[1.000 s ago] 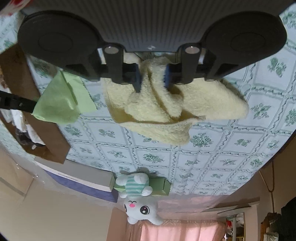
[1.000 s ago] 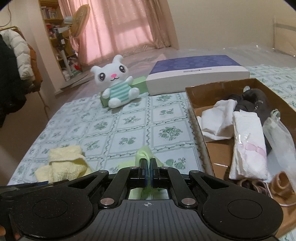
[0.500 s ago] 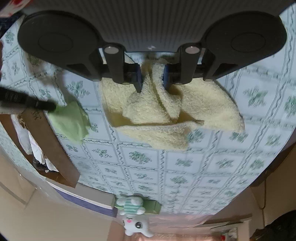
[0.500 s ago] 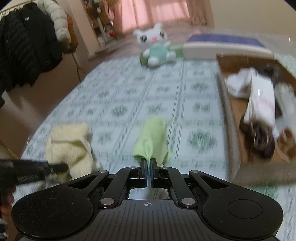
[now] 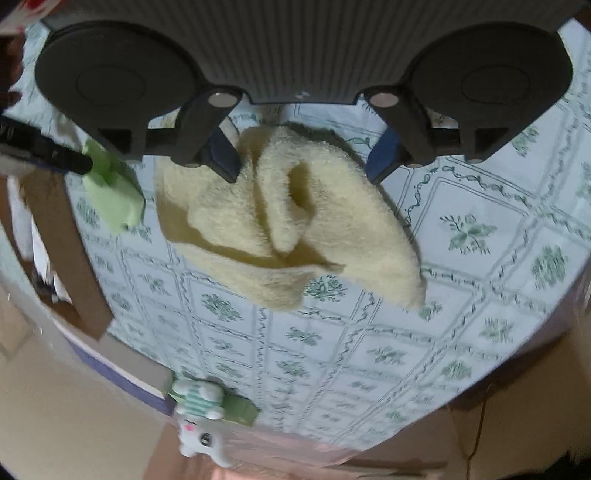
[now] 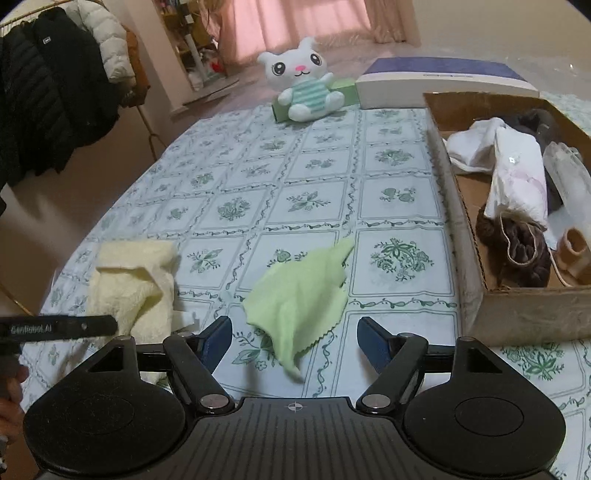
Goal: Organize soft objects
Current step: 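Lift the yellow towel with the left gripper while the right lifts the green cloth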
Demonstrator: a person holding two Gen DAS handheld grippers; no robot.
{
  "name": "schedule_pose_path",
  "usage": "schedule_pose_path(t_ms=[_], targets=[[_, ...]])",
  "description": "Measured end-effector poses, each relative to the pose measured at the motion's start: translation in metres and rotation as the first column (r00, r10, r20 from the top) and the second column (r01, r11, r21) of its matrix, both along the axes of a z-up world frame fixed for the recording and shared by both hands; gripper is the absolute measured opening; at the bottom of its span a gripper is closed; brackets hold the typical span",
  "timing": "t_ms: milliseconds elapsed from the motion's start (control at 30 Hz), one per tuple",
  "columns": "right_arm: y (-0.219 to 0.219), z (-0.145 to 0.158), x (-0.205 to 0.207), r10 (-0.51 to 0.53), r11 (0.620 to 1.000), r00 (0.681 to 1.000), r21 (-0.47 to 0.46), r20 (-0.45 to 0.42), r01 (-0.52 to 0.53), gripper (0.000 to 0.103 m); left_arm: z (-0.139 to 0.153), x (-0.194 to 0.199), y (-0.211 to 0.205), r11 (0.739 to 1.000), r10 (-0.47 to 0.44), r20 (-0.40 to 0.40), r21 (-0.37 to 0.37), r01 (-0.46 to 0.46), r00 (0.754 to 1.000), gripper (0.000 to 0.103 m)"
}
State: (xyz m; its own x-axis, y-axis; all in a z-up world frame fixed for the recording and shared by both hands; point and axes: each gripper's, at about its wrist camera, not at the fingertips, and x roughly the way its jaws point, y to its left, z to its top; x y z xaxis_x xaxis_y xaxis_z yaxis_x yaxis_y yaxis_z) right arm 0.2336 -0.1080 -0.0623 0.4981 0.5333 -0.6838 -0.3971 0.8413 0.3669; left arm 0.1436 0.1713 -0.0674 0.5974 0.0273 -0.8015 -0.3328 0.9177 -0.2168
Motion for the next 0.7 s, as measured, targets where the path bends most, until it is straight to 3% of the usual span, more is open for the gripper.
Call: schedule_pose_path(t_ms=[133, 267, 300, 333, 400, 433, 567, 700], targets=[[0.000, -0.002, 0.004, -0.009, 1.000, 1.000, 0.013, -0.016, 0.009, 0.075, -0.011, 0.009, 0.007, 0.999, 0.017, 0.020, -0.050, -0.016, 1.000, 0.081], [0.001, -0.004, 0.011, -0.018, 1.000, 1.000, 0.023, -0.020, 0.019, 0.076, -0.014, 0.017, 0.003, 0.999, -0.001, 0.060, -0.034, 0.003, 0.998, 0.080], [0.002, -0.005, 0.012, -0.020, 0.999, 1.000, 0.025, -0.020, 0.020, 0.076, -0.013, 0.019, 0.001, 1.000, -0.011, 0.067, -0.026, 0.012, 0.998, 0.071], [0.003, -0.006, 0.014, -0.020, 0.999, 1.000, 0.025, -0.022, 0.020, 0.076, -0.013, 0.022, -0.001, 0.999, -0.027, 0.074, -0.022, 0.029, 0.997, 0.054], [0.006, -0.009, 0.017, -0.016, 1.000, 1.000, 0.024, -0.024, 0.017, 0.076, -0.011, 0.028, -0.005, 0.997, -0.062, 0.085, -0.039, 0.065, 0.995, 0.034], [0.008, -0.009, 0.019, -0.016, 1.000, 1.000, 0.023, -0.021, 0.016, 0.076, -0.010, 0.030, -0.007, 0.996, -0.072, 0.090, -0.039, 0.076, 0.993, 0.029], [0.014, -0.012, 0.026, -0.007, 1.000, 1.000, 0.021, -0.015, 0.008, 0.076, -0.004, 0.039, -0.026, 0.989, -0.125, 0.075, 0.091, 0.118, 0.989, 0.024], [0.019, -0.016, 0.032, -0.008, 1.000, 1.000, 0.012, -0.004, 0.008, 0.076, -0.002, 0.044, -0.037, 0.978, -0.150, 0.047, 0.153, 0.141, 0.988, 0.023]])
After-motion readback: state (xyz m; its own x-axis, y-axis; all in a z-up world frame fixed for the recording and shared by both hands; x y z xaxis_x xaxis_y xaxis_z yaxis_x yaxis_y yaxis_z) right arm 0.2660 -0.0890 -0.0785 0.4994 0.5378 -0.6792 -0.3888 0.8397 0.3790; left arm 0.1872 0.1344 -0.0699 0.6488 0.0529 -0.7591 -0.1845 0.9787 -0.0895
